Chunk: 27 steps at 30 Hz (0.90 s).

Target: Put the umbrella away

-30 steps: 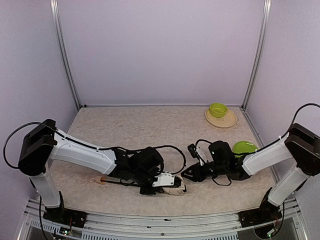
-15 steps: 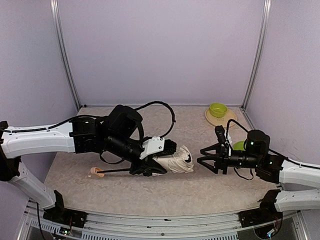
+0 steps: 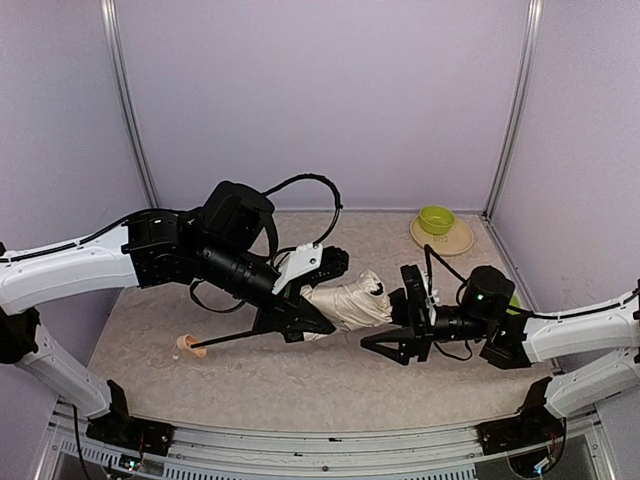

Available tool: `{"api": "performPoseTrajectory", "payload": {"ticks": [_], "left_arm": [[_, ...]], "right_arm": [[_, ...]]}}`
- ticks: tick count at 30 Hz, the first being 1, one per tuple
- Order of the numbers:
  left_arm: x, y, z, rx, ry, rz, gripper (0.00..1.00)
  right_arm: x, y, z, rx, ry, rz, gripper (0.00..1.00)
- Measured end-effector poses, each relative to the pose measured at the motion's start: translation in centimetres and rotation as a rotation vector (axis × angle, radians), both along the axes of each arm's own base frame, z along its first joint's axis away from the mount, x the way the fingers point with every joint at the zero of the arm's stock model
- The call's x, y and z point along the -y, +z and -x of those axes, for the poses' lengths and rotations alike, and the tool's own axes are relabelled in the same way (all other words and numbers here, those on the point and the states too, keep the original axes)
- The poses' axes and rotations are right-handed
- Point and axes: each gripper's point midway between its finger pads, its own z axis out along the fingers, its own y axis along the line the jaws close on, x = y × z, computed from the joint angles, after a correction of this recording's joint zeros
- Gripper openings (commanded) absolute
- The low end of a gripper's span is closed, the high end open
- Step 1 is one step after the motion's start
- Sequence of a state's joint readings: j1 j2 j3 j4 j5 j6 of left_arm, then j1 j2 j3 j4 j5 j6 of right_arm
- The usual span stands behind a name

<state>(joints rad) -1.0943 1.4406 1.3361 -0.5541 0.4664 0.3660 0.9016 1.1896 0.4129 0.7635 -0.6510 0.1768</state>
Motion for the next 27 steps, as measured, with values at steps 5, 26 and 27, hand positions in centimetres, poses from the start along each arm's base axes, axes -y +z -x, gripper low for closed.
{"api": "performPoseTrajectory", "payload": {"ticks": [5, 26, 27], "left_arm": [[0.1, 0.2, 0.4, -0.031, -0.008, 0.008, 0.0], [0.5, 1.2, 0.0, -0.069, 0.007, 0.057, 0.0], [0.4, 1.1, -0.2, -0.071, 0.013, 0.058, 0.0]], "right_arm": [[-1.6, -0.1, -0.7, -0.001, -0.012, -0.041, 0.67], [-4.2, 1.1, -1.2, 0.026, -0.034, -0.128, 0.0], [-3.9, 1.2, -1.3, 0.025, -0.051, -0.127, 0.0]]}}
